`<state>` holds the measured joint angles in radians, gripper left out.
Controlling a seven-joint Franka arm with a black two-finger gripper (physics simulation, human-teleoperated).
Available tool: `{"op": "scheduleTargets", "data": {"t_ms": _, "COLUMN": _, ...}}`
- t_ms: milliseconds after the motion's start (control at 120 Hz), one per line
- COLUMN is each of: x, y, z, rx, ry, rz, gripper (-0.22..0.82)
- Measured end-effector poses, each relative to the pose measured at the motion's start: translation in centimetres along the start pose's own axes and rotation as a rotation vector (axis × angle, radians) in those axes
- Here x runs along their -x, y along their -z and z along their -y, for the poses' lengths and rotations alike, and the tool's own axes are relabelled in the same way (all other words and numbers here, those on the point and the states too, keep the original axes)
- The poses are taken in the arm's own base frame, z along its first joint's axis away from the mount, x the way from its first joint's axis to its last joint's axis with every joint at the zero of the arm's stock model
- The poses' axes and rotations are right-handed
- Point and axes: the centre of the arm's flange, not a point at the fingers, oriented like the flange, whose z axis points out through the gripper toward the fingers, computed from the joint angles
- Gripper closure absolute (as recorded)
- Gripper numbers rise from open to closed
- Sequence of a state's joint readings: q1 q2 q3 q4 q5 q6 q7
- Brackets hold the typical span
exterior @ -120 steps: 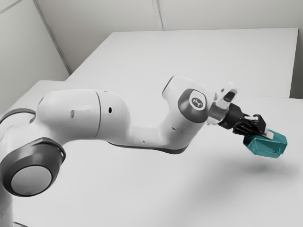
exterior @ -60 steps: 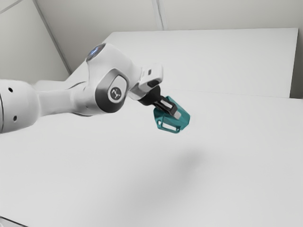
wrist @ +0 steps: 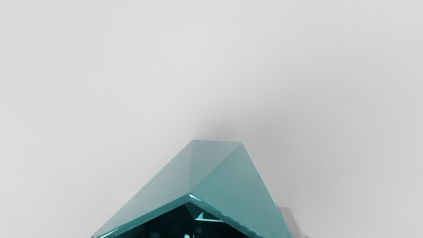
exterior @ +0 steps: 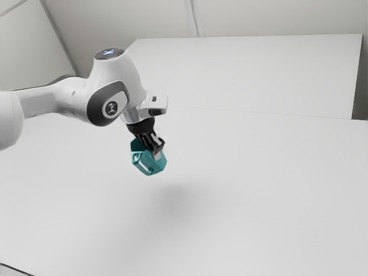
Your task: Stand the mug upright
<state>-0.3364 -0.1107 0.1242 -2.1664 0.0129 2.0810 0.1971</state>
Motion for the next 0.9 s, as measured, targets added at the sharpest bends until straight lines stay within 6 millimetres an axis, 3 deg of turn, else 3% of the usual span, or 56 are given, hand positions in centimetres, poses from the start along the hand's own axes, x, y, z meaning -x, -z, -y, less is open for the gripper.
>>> {"op": "scheduleTargets", "data": {"t_ms": 258, "x": 1.8, "y": -1.6, "z": 5.1, "rx": -0.009, "ry": 0.087, "rz": 0.060, "gripper": 0.78}}
{"op": "scheduleTargets", "data": {"t_ms": 900, "x": 2.4, "y": -7.2, "z": 6.1, "rx": -0.010, "ry": 0.068, "rz": 0.085, "gripper": 0.78}}
